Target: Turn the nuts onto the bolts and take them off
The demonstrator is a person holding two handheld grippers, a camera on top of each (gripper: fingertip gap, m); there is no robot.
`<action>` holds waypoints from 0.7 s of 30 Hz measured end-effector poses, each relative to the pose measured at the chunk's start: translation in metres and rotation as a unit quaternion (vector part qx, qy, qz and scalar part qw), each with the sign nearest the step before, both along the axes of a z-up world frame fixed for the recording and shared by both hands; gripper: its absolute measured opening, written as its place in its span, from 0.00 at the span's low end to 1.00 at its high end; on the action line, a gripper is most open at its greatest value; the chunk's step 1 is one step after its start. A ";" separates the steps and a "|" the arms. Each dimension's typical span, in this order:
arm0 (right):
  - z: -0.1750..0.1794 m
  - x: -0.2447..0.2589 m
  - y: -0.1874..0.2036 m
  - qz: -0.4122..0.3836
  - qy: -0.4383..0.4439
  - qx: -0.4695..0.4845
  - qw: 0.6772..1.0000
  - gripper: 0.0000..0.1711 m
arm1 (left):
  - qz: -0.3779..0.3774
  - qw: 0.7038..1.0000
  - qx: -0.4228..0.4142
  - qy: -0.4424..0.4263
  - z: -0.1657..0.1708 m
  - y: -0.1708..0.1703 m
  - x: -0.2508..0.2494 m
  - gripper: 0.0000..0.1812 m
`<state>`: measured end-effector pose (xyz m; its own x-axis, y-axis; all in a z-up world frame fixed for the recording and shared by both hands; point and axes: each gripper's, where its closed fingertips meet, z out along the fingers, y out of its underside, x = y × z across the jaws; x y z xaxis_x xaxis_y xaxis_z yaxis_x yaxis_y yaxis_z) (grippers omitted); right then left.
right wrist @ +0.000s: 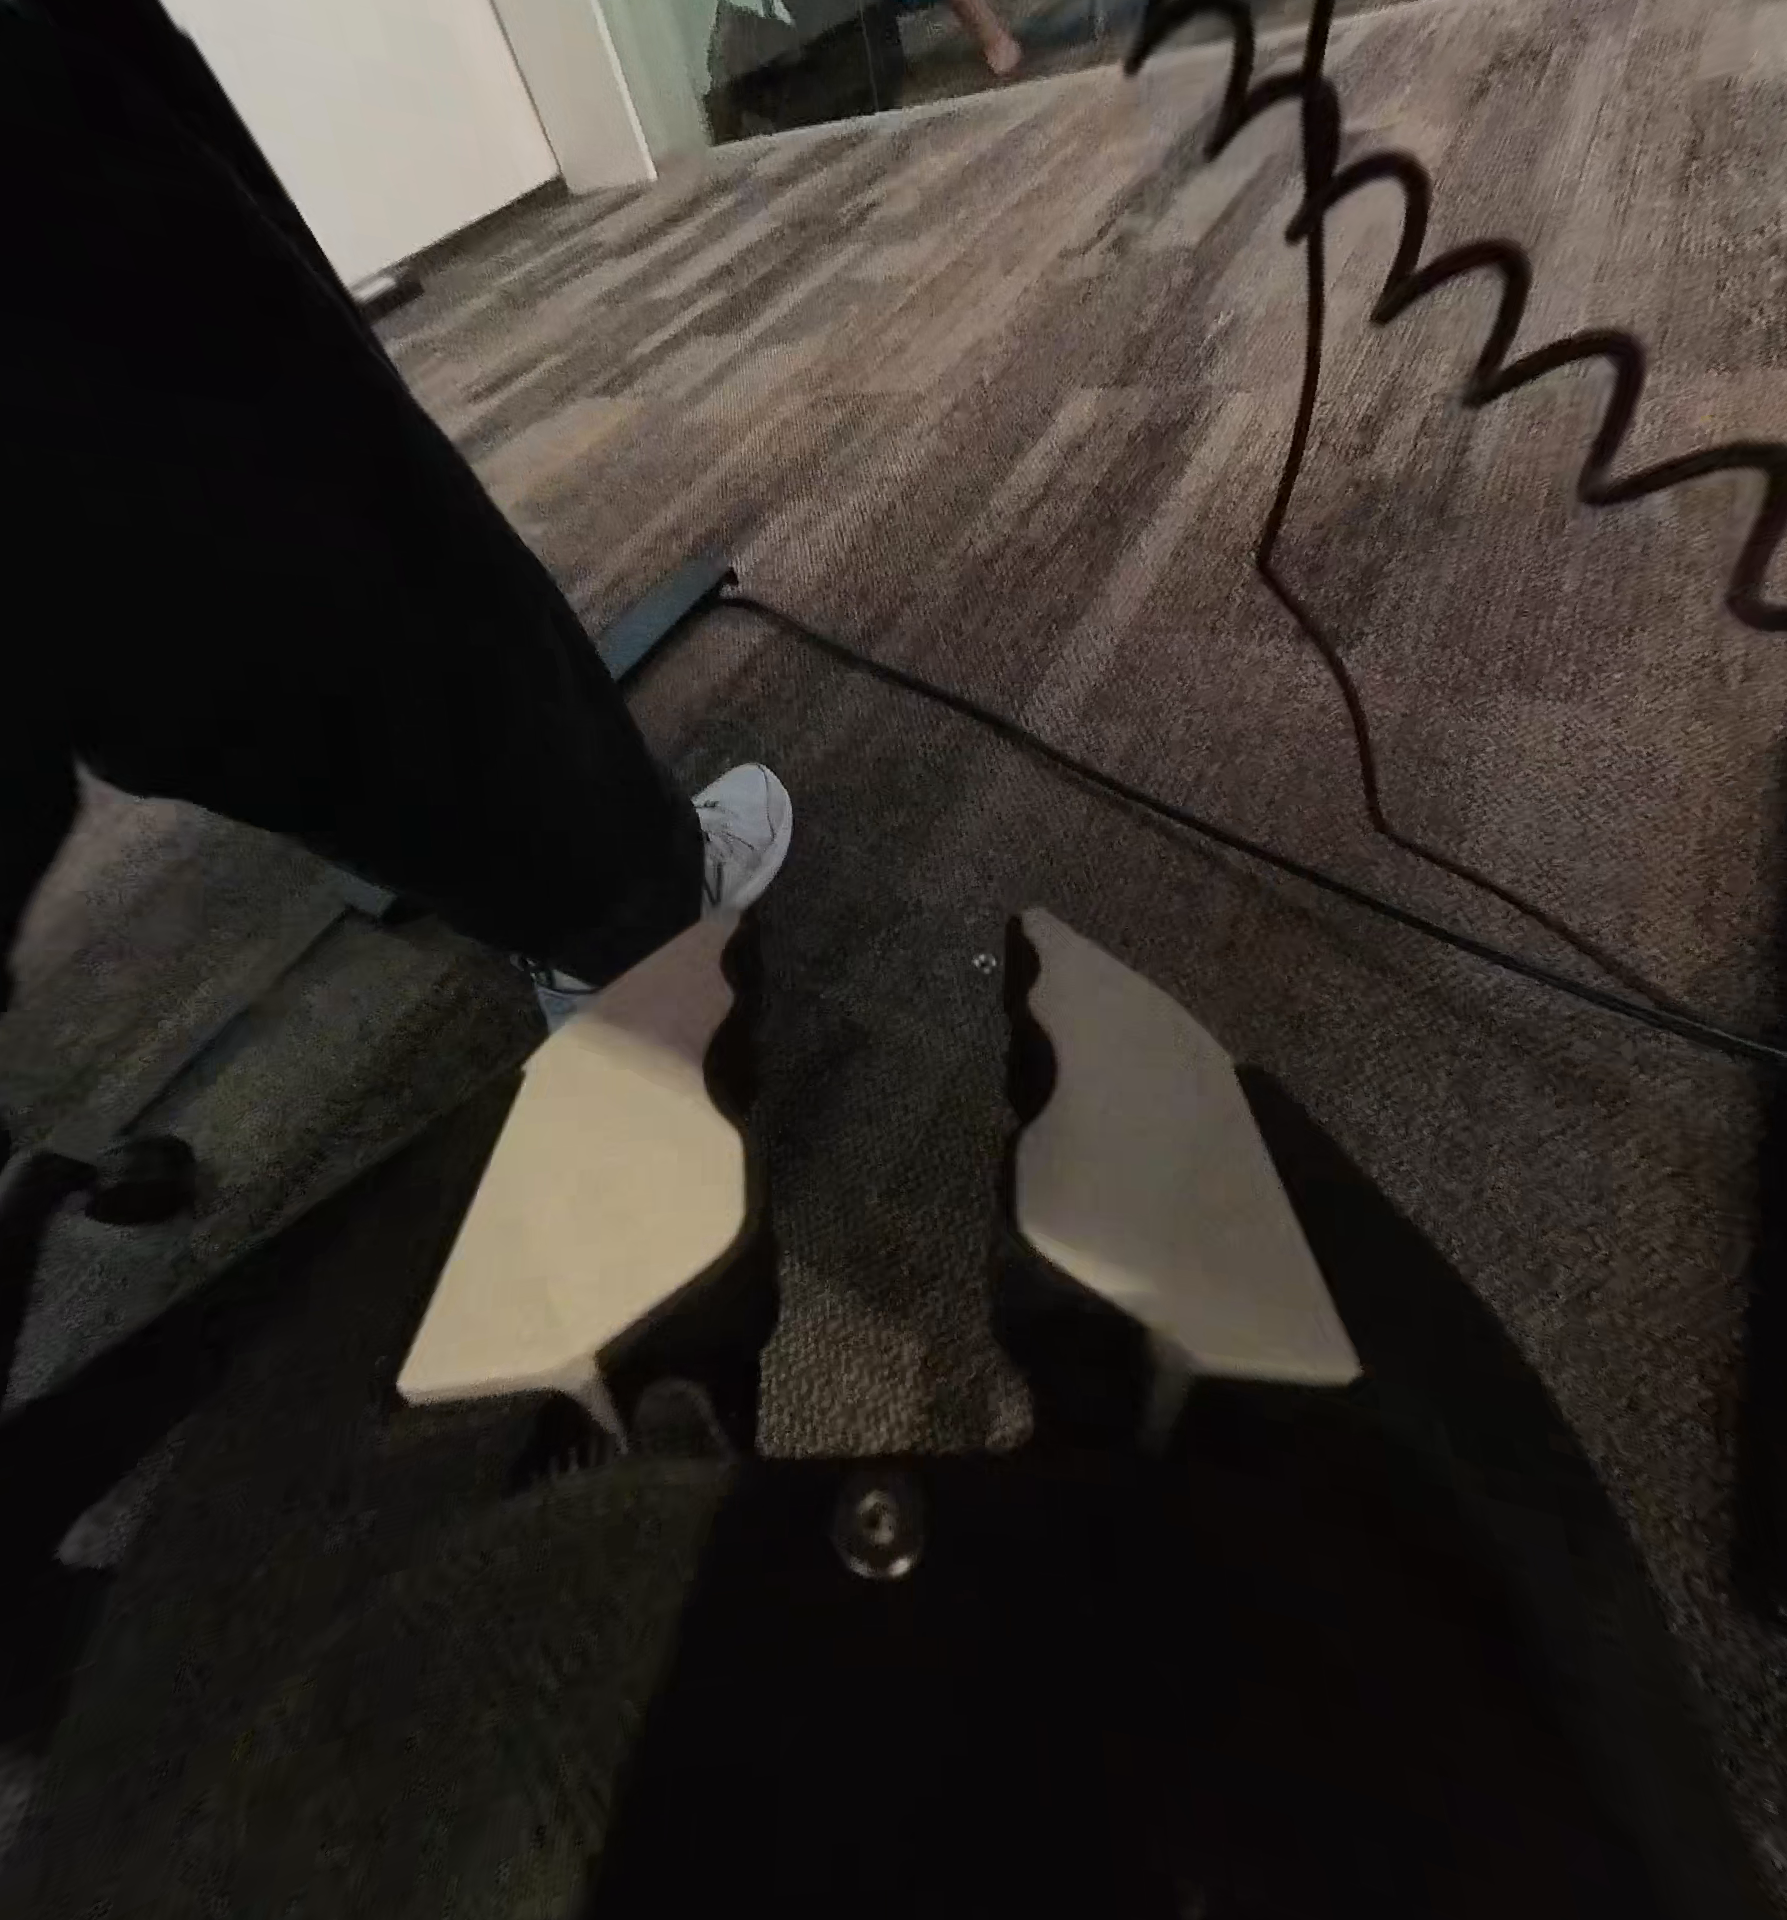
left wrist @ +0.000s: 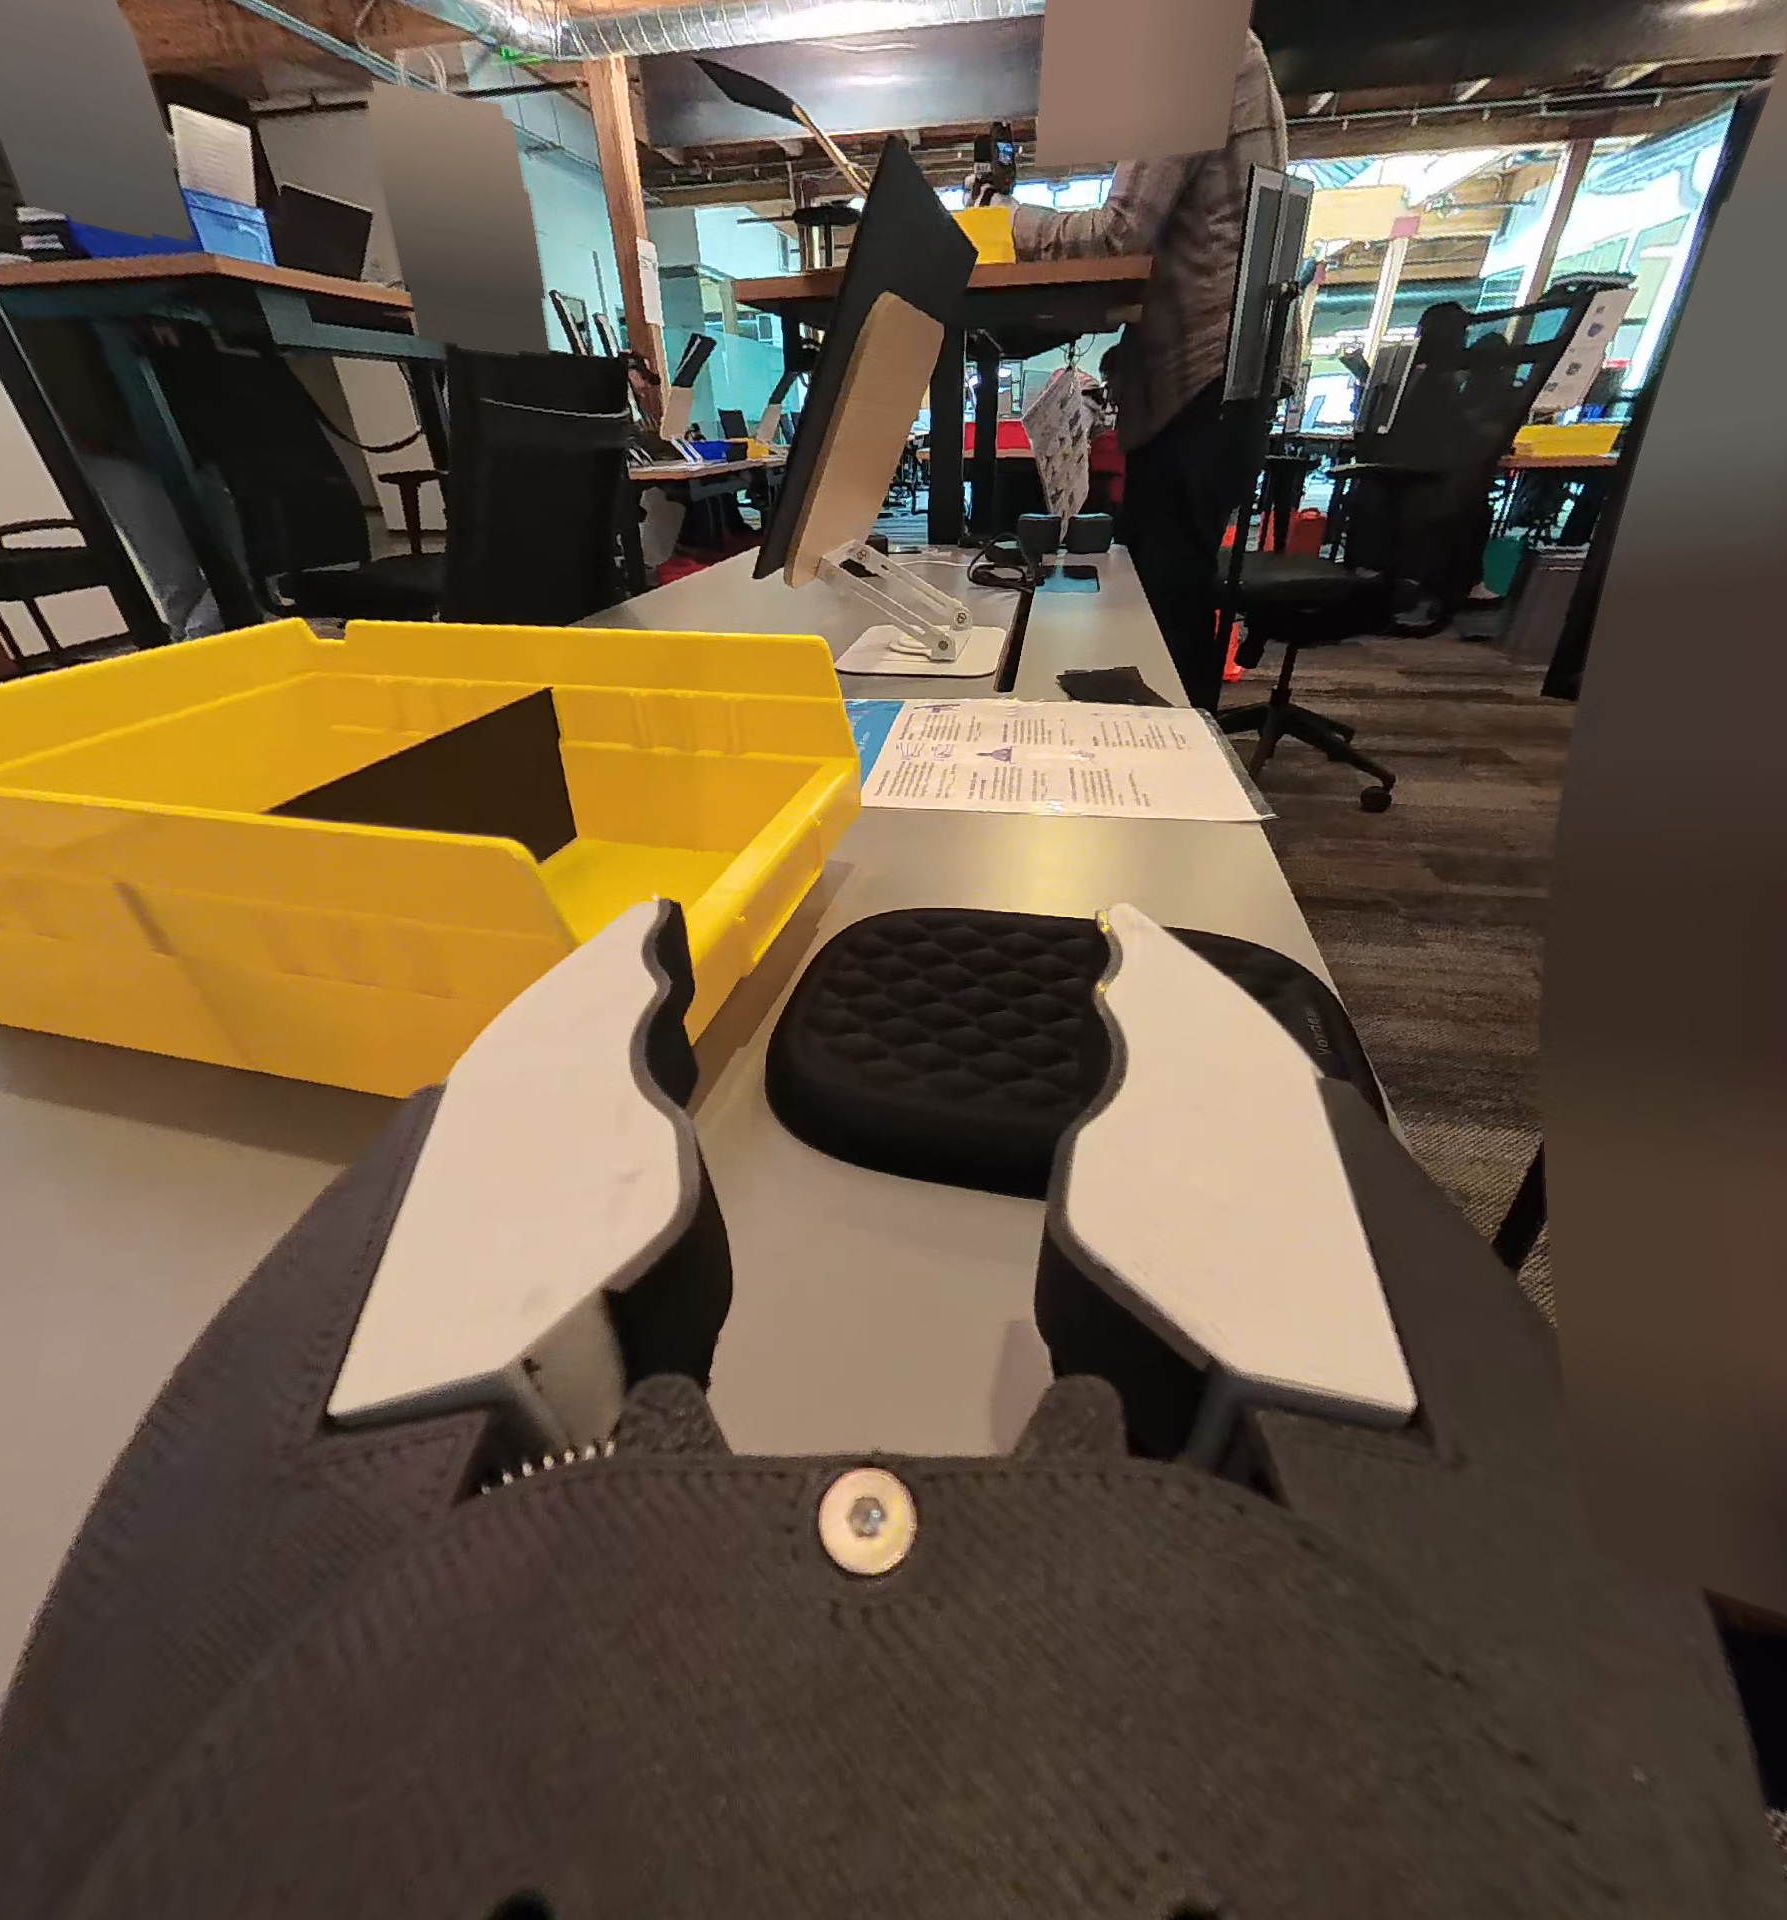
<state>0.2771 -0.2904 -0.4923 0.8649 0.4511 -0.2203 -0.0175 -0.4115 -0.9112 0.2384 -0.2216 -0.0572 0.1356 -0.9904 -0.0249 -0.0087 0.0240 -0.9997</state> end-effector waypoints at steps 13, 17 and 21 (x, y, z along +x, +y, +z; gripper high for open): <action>-0.136 -0.039 0.067 -0.010 0.025 0.034 0.999 0.27 | -0.013 0.999 -0.027 -0.013 0.002 0.006 0.001 0.41; -0.174 -0.066 0.082 0.016 0.025 0.023 0.999 0.28 | -0.022 0.999 -0.021 -0.015 0.003 0.003 0.001 0.41; -0.220 -0.079 0.099 0.012 -0.002 -0.042 0.999 0.29 | -0.017 0.999 -0.022 -0.022 0.004 0.005 -0.001 0.41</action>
